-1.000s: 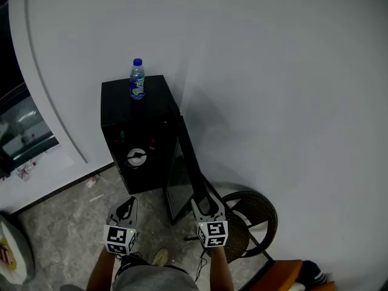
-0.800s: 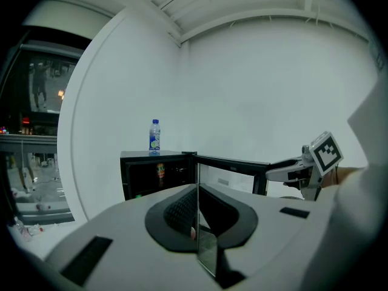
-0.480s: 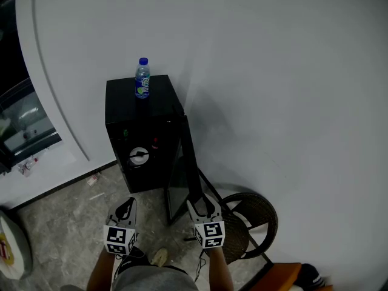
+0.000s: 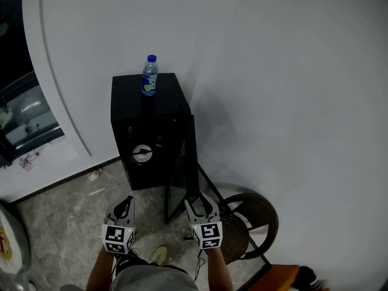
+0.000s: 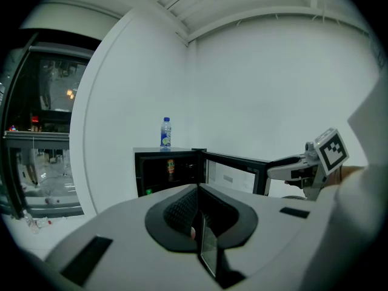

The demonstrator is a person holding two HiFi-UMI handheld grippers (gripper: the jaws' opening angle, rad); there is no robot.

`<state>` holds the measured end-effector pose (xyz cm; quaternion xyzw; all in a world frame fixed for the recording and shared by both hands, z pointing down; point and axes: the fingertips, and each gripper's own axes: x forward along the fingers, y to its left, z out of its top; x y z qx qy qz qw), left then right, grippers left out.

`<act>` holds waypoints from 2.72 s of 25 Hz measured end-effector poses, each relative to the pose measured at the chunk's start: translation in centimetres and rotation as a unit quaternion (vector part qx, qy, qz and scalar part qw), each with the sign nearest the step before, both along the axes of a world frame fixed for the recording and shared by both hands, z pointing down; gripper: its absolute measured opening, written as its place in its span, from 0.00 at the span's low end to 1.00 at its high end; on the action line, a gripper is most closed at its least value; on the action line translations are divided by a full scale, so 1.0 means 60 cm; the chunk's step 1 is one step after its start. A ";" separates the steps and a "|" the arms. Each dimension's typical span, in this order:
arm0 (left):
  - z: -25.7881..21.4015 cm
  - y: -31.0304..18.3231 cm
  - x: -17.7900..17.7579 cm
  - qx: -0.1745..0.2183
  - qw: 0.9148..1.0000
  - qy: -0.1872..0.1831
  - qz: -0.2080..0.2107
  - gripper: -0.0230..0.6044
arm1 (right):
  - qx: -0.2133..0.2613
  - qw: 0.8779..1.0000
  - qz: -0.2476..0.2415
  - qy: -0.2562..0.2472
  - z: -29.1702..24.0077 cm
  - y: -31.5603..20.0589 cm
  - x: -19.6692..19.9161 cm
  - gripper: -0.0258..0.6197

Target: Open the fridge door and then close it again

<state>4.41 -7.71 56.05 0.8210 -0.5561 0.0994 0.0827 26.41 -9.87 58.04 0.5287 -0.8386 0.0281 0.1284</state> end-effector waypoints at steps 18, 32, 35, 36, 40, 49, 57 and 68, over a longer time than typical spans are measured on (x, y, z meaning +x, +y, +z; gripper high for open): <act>-0.002 -0.068 -0.083 -0.001 1.000 0.005 0.018 0.06 | 0.001 1.000 -0.003 0.012 -0.006 -0.022 -0.103 0.38; -0.005 -0.107 -0.139 -0.007 0.999 0.005 0.034 0.06 | 0.002 1.000 0.015 0.013 -0.006 -0.039 -0.171 0.39; -0.006 -0.115 -0.148 -0.007 0.999 0.006 0.034 0.06 | 0.003 1.000 0.014 0.013 -0.006 -0.045 -0.182 0.39; -0.005 -0.118 -0.151 -0.007 0.999 0.006 0.034 0.06 | 0.004 1.000 0.013 0.013 -0.006 -0.047 -0.185 0.39; -0.004 -0.127 -0.168 -0.009 0.999 0.007 0.030 0.06 | 0.007 1.000 0.006 0.013 -0.005 -0.052 -0.205 0.40; -0.002 -0.149 -0.192 -0.010 1.000 0.009 0.026 0.06 | 0.007 1.000 -0.004 0.010 -0.005 -0.070 -0.246 0.39; -0.002 -0.171 -0.226 -0.011 1.000 0.009 0.020 0.06 | 0.010 1.000 -0.006 0.006 -0.007 -0.097 -0.291 0.38; 0.005 -0.207 -0.264 -0.015 1.000 0.006 0.016 0.06 | 0.013 1.000 -0.013 0.004 -0.007 -0.131 -0.339 0.37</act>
